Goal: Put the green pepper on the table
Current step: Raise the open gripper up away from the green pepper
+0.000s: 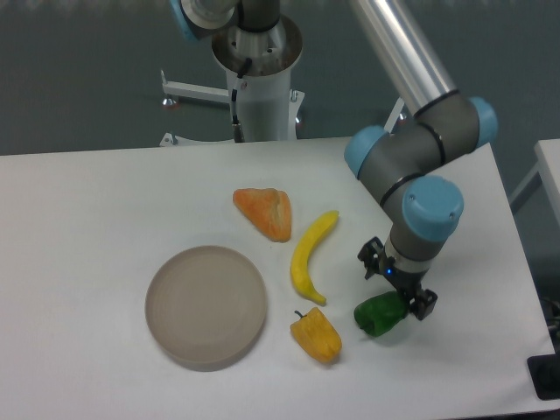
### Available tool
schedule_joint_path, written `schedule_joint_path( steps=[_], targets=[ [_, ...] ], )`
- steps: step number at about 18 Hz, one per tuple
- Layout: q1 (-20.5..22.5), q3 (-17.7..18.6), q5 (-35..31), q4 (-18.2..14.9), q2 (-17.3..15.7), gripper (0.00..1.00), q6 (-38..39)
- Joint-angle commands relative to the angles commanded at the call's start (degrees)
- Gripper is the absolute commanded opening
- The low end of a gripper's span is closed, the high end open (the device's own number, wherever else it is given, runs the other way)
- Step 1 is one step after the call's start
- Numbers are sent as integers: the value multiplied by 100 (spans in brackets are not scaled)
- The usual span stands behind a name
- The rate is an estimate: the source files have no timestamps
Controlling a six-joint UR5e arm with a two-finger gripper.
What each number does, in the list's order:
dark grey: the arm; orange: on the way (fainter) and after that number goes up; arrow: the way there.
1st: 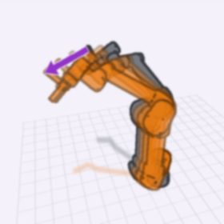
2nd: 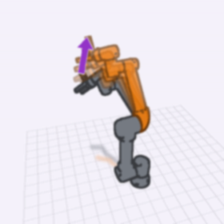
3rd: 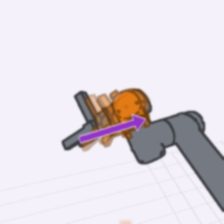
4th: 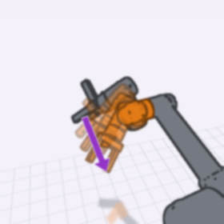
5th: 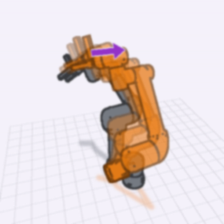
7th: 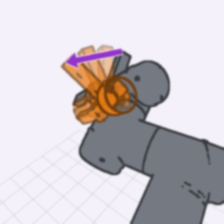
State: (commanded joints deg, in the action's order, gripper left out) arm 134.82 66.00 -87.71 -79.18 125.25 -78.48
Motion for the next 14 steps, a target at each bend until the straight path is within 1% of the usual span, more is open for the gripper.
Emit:
schedule_joint_path(
  steps=[4, 5, 8, 11, 14],
  targets=[
    [53, 97, -184, -97, -325, 100, -193],
    [140, 132, -246, -254, -457, 100, -411],
    [290, 211, -290, -326, -624, 100, -834],
    [422, 517, -299, -308, -861, 100, -1133],
    [439, 536, -299, -317, -871, 100, -1152]
  ],
)
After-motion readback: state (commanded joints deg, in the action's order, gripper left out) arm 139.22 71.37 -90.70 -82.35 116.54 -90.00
